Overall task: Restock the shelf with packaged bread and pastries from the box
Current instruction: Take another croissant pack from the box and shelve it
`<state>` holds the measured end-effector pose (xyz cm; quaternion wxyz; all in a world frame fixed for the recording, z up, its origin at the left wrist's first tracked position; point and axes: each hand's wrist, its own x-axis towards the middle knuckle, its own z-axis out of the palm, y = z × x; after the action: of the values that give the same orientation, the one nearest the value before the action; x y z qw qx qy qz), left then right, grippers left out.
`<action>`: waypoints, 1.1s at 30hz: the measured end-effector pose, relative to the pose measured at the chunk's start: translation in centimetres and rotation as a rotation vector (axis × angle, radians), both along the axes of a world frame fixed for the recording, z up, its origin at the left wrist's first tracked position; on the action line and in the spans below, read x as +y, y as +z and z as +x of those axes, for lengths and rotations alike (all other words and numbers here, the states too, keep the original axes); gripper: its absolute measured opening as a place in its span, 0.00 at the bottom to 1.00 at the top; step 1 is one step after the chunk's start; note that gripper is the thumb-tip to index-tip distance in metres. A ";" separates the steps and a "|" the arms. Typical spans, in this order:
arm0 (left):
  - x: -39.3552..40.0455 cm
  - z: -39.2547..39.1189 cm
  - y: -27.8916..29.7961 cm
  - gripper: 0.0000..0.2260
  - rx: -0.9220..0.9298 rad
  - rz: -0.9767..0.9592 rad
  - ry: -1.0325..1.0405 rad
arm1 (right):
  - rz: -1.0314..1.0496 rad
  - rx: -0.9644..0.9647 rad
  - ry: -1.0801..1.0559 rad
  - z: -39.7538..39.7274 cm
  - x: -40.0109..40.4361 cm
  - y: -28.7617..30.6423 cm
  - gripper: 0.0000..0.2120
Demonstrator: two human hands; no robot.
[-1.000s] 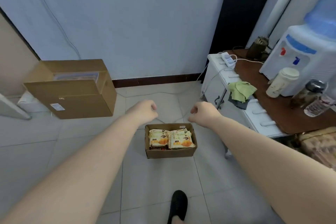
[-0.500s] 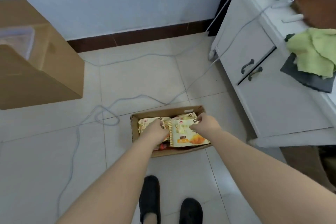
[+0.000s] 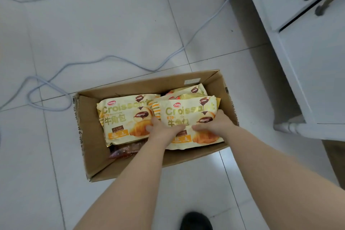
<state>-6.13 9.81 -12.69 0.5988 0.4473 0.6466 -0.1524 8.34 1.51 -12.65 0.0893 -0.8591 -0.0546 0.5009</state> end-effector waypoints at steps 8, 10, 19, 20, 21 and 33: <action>0.8 0.3 3.3 0.41 -0.066 0.139 0.076 | 0.070 -0.081 0.038 0.4 1.6 3.7 0.43; 2.6 0.8 6.6 0.37 -0.091 0.202 0.069 | 0.140 -0.097 0.020 0.8 3.1 6.9 0.42; 9.1 4.0 32.6 0.28 -0.141 0.506 -0.063 | 0.437 -0.266 -0.083 2.9 7.7 34.0 0.36; 9.2 4.3 36.4 0.28 -0.156 0.534 -0.074 | 0.463 -0.278 -0.080 3.2 7.7 37.8 0.36; 9.2 4.5 40.3 0.28 -0.168 0.562 -0.088 | 0.492 -0.290 -0.086 3.5 7.7 41.6 0.37; 8.2 11.5 84.1 0.31 -0.479 1.077 -0.355 | 0.841 -0.685 -0.158 8.9 1.8 84.5 0.32</action>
<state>5.32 17.97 71.43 0.3828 0.8096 0.3960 0.2030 17.28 3.33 71.82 0.4398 -0.8647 -0.2113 0.1192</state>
